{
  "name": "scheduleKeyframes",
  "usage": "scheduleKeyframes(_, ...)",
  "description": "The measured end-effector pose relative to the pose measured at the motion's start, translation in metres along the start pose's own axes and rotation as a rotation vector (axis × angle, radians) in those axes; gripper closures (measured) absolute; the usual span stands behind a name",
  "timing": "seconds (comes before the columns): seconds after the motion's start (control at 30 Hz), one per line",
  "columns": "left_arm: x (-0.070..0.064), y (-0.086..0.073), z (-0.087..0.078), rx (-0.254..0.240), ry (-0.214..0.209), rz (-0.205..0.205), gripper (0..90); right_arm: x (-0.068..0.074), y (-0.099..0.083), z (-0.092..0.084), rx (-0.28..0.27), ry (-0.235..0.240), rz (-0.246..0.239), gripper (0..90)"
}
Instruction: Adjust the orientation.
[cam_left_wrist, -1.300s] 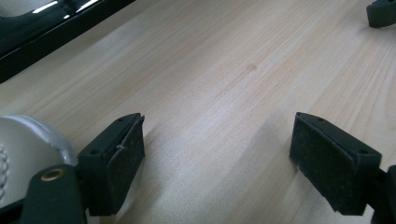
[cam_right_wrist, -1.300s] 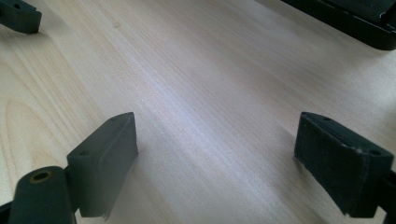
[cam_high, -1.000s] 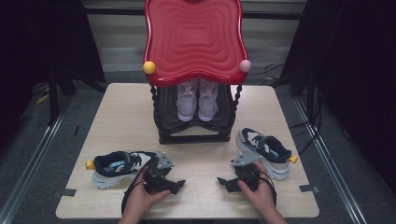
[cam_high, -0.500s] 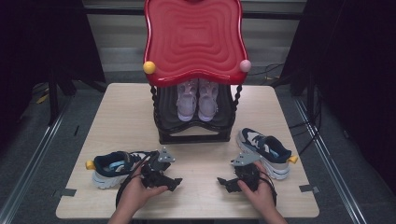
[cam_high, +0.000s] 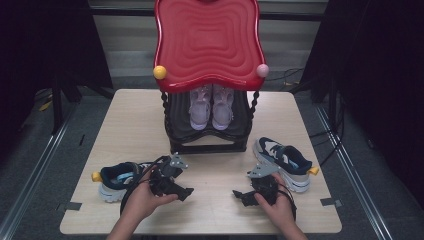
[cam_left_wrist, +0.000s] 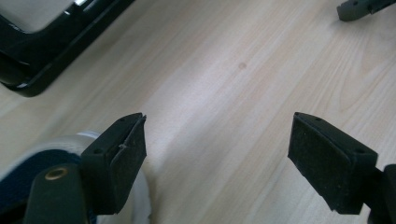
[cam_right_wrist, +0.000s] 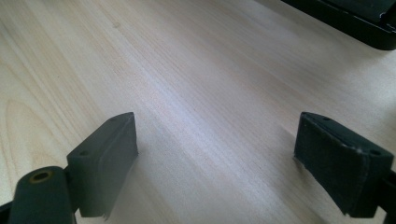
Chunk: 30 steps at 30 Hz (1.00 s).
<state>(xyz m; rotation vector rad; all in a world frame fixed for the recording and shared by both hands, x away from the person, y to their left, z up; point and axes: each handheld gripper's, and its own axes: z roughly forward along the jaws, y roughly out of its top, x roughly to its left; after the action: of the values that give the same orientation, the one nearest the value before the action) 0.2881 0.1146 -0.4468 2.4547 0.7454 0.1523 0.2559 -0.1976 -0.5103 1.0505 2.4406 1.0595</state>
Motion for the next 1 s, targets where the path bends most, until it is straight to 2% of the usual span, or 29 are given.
scheduleKeyframes(0.1, 0.003, 0.001, -0.007, -0.013, 0.006, -0.006, 18.8, 0.0, 0.0, 0.0, 0.0, 0.0, 0.0, 12.7)
scheduleKeyframes(0.17, 0.005, 0.002, -0.013, -0.027, -0.012, -0.019, 18.8, 0.0, 0.0, 0.0, -0.001, 0.0, 0.0, 12.7)
scheduleKeyframes(0.47, 0.021, -0.002, -0.044, -0.029, 0.04, -0.02, 18.8, 0.0, 0.0, 0.0, 0.0, 0.0, 0.0, 12.7)
scheduleKeyframes(0.7, 0.038, -0.014, -0.069, -0.035, 0.102, -0.048, 18.8, 0.0, 0.0, 0.0, 0.0, 0.0, 0.0, 12.7)
scheduleKeyframes(1.0, 0.054, -0.032, -0.094, -0.036, 0.155, -0.077, 18.8, 0.0, 0.0, 0.0, -0.001, 0.0, 0.0, 12.8)
